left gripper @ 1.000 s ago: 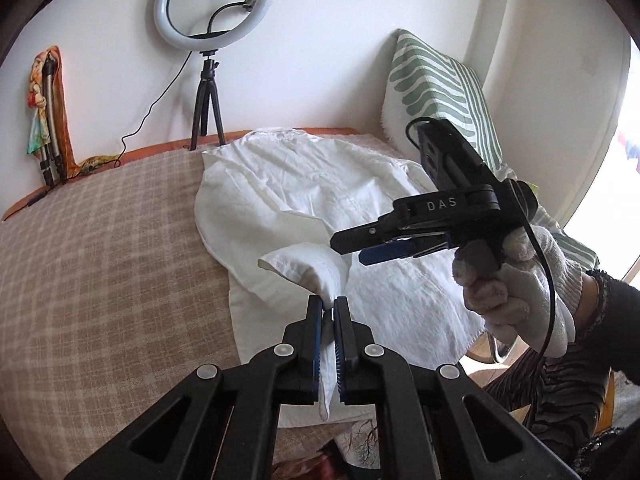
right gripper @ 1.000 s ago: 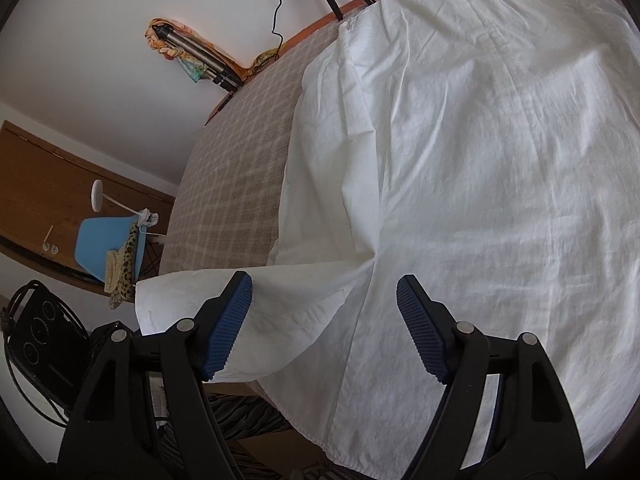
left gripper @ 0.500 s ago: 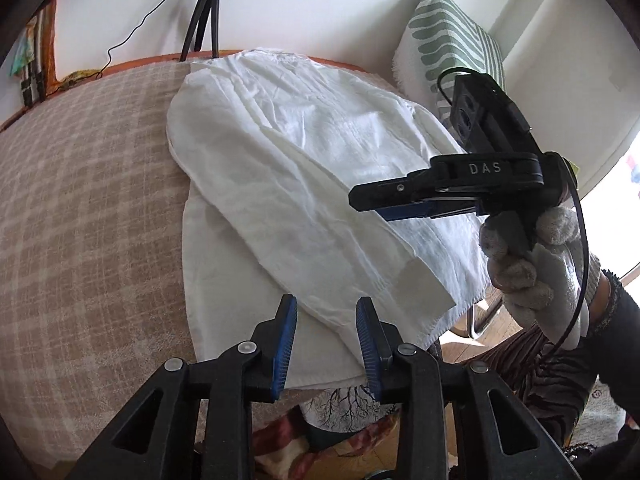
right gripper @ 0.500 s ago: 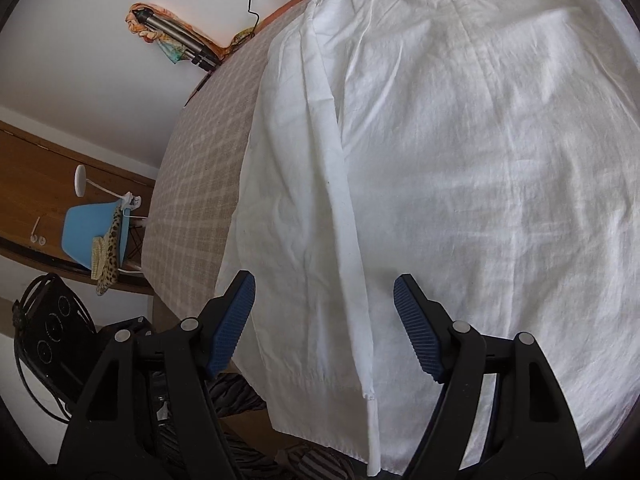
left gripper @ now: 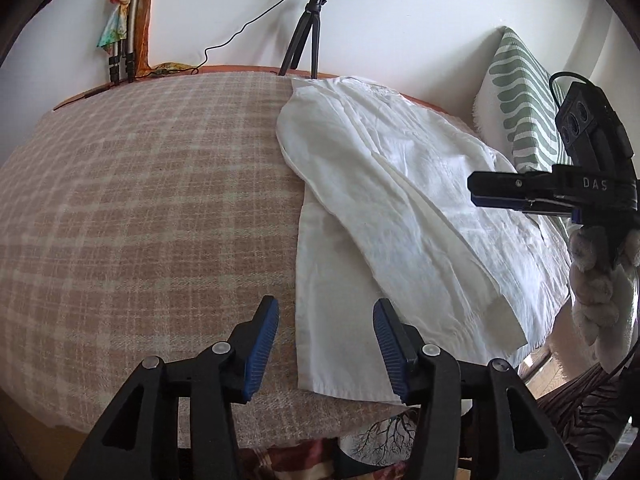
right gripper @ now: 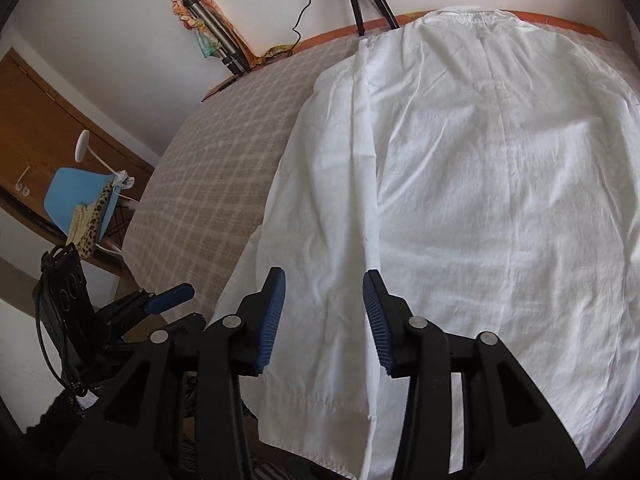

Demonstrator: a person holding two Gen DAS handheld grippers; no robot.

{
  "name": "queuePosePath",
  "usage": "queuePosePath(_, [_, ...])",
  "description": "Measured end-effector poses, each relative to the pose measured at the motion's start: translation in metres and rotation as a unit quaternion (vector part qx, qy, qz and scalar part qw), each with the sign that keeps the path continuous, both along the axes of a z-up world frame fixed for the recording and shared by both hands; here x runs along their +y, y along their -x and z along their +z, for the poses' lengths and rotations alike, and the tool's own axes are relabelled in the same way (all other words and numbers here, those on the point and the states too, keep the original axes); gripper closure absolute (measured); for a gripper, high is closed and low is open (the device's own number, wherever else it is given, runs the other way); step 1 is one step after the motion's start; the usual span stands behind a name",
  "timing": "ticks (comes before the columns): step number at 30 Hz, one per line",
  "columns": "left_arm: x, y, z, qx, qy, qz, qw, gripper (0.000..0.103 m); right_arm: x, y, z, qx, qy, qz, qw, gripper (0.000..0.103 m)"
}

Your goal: Fold small clothes

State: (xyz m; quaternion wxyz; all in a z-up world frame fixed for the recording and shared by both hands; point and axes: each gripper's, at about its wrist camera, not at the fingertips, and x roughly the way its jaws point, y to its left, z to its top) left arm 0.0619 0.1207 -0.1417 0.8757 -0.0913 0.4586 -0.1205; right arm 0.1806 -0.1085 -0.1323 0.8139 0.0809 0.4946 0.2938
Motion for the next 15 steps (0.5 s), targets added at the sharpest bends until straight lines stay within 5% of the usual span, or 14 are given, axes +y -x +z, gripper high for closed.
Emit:
queuePosePath(1, [-0.002, 0.001, -0.004, 0.004, -0.002, 0.002, 1.0, 0.052, 0.003, -0.003, 0.011, -0.022, -0.004, 0.002, 1.0, 0.032])
queuePosePath(3, [-0.004, 0.005, -0.011, 0.009, 0.007, 0.007, 0.9999, 0.053, 0.013, -0.012, 0.025, -0.045, -0.007, 0.011, 0.999, 0.031])
queuePosePath(7, [0.002, 0.008, -0.025, 0.018, 0.043, 0.032, 0.9984, 0.06, 0.038, -0.05, 0.035, -0.023, -0.012, 0.019, 0.999, 0.031])
queuePosePath(11, [0.007, 0.008, -0.032, 0.025, 0.099, 0.028, 0.9944, 0.1, 0.067, -0.09, 0.03, 0.006, -0.005, 0.02, 1.0, 0.031])
queuePosePath(15, [0.012, 0.013, -0.024, 0.015, 0.157, 0.014, 0.9873, 0.103, 0.1, -0.124, 0.02, 0.017, 0.034, 0.022, 0.999, 0.031])
